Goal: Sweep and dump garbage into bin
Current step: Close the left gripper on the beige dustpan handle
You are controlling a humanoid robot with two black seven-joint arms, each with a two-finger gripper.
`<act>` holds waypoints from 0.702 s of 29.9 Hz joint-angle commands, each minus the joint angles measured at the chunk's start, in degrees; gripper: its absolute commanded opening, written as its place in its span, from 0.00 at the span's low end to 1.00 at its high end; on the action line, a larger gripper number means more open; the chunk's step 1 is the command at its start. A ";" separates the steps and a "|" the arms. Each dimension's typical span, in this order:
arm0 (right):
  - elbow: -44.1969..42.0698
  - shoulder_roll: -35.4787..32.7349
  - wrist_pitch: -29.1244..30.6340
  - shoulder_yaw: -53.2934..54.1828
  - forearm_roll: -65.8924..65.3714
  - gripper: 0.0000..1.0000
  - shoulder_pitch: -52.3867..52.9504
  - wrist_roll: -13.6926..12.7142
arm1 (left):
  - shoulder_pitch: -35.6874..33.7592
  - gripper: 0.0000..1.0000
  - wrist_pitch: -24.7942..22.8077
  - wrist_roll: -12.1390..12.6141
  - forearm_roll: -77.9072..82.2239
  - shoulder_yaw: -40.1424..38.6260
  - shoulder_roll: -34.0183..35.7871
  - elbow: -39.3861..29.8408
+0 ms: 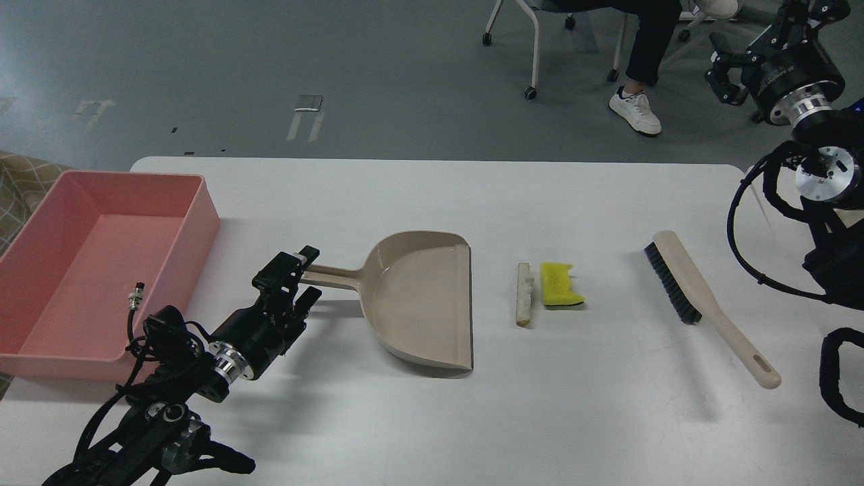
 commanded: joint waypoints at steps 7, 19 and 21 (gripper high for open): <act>-0.15 -0.14 0.00 0.00 0.00 1.00 -0.13 0.00 | -4.66 0.85 0.35 0.18 -0.05 2.49 -2.36 5.78; -0.15 -0.14 0.00 0.00 0.00 1.00 -0.40 0.00 | -5.89 0.85 4.82 2.20 -0.23 2.32 -6.31 7.63; -0.15 -0.14 0.00 -0.08 0.00 1.00 -0.49 0.08 | -5.89 0.86 6.85 2.72 -0.14 2.23 -7.98 7.02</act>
